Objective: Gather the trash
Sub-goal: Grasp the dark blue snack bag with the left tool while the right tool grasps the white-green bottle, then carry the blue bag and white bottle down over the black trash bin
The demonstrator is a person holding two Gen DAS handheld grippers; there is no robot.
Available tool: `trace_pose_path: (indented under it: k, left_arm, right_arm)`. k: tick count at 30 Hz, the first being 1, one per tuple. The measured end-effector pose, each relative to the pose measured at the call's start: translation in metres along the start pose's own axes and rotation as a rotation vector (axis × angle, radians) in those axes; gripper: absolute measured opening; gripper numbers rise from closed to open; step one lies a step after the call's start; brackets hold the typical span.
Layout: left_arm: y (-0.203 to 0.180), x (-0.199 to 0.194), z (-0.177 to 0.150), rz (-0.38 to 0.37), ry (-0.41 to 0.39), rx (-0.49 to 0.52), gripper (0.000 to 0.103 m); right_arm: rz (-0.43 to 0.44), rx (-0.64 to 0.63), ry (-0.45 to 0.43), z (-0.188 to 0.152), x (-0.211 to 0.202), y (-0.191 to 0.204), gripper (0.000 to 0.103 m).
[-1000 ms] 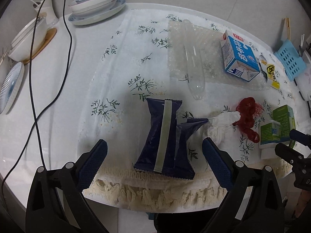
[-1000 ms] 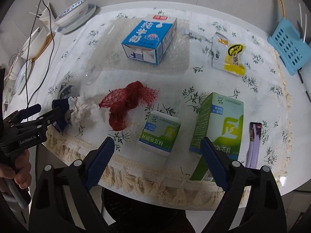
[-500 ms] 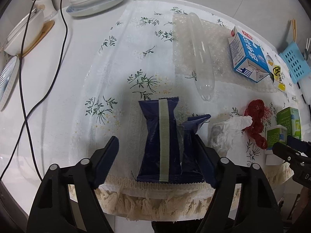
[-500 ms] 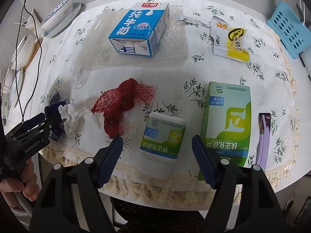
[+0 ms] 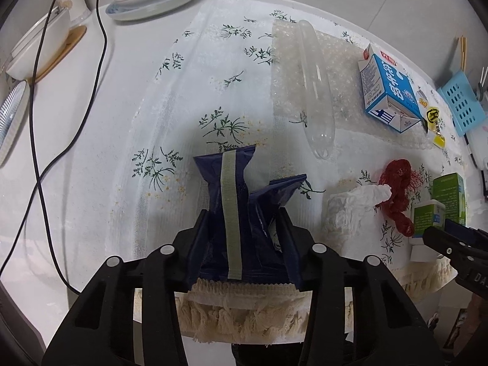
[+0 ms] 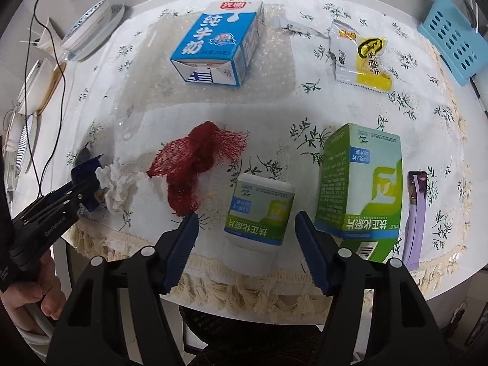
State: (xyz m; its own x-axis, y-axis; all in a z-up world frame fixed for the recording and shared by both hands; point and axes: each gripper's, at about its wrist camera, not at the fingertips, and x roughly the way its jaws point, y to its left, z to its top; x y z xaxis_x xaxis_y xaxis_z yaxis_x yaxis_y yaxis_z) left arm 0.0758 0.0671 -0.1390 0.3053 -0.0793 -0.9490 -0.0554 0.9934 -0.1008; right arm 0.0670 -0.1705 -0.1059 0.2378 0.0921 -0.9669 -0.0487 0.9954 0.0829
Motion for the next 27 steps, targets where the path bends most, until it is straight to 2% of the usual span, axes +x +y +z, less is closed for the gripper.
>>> trace_pose_path:
  k: [5,8,10,18,27]
  left_arm:
    - [0.001,-0.003,-0.002,-0.010,-0.003,-0.009,0.032]
    - [0.003,-0.008,-0.004,-0.029,-0.014,-0.019,0.028]
    - [0.004,-0.011,-0.005,-0.036,-0.018,-0.021,0.025]
    - [0.004,-0.026,-0.016,-0.038,-0.057,-0.055,0.023]
    - [-0.007,-0.066,-0.035,-0.004,-0.122,-0.099,0.023]
  right_arm:
    - [-0.015,0.018,0.039,0.001,0.012,0.003,0.059]
    - [-0.023,0.041,0.061,0.002,0.019,0.002,0.051]
    - [-0.013,0.063,0.067,0.003,0.020,-0.001,0.042]
    - [0.030,0.076,0.046,0.001,0.008,-0.013,0.041]
    - [0.098,-0.010,-0.023,-0.005,-0.035,-0.018,0.041]
